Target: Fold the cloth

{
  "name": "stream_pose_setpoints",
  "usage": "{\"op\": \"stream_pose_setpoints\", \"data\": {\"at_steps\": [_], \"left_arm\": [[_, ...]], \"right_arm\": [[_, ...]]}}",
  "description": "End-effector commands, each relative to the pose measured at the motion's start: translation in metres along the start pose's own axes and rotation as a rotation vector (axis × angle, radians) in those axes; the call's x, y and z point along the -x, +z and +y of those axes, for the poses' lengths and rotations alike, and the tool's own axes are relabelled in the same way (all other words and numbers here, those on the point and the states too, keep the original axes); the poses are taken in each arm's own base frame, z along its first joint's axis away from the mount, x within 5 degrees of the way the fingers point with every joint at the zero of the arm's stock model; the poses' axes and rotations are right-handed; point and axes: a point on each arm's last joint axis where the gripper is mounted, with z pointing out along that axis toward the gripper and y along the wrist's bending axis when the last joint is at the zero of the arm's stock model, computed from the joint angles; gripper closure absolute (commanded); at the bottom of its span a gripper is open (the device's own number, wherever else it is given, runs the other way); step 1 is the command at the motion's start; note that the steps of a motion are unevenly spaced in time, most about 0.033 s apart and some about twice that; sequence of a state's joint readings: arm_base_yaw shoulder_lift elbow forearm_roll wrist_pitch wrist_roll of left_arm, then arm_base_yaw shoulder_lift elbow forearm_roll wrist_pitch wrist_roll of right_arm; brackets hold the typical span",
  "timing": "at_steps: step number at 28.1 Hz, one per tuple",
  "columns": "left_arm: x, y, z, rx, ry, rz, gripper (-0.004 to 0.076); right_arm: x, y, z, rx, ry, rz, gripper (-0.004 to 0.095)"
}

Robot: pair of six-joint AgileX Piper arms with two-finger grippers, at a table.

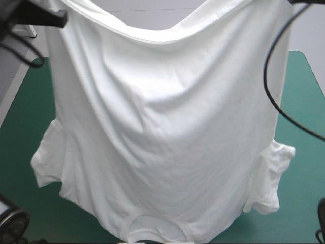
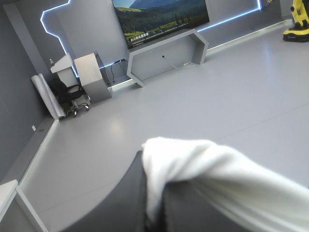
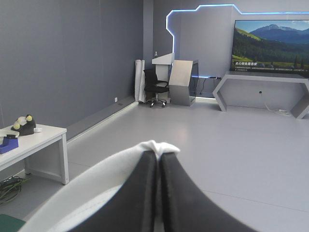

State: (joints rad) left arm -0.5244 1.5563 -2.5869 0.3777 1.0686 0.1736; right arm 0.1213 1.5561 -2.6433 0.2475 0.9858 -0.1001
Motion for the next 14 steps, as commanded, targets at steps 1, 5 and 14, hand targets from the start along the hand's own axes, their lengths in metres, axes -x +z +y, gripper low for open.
{"op": "stream_pose_setpoints", "data": {"at_steps": [1, 5, 14], "left_arm": [[0.01, 0.022, 0.001, 0.067, -0.001, -0.184, 0.0732], [-0.001, 0.051, 0.021, 0.098, -0.065, -0.258, 0.0732], [0.003, 0.029, 0.063, 0.115, -0.139, -0.337, 0.0732]], "right_arm": [[0.002, 0.034, -0.007, 0.023, 0.032, -0.202, 0.0915], [0.003, 0.055, -0.012, 0.039, 0.057, -0.36, 0.0915], [0.026, 0.031, -0.011, -0.01, -0.012, -0.512, 0.0915]]}}
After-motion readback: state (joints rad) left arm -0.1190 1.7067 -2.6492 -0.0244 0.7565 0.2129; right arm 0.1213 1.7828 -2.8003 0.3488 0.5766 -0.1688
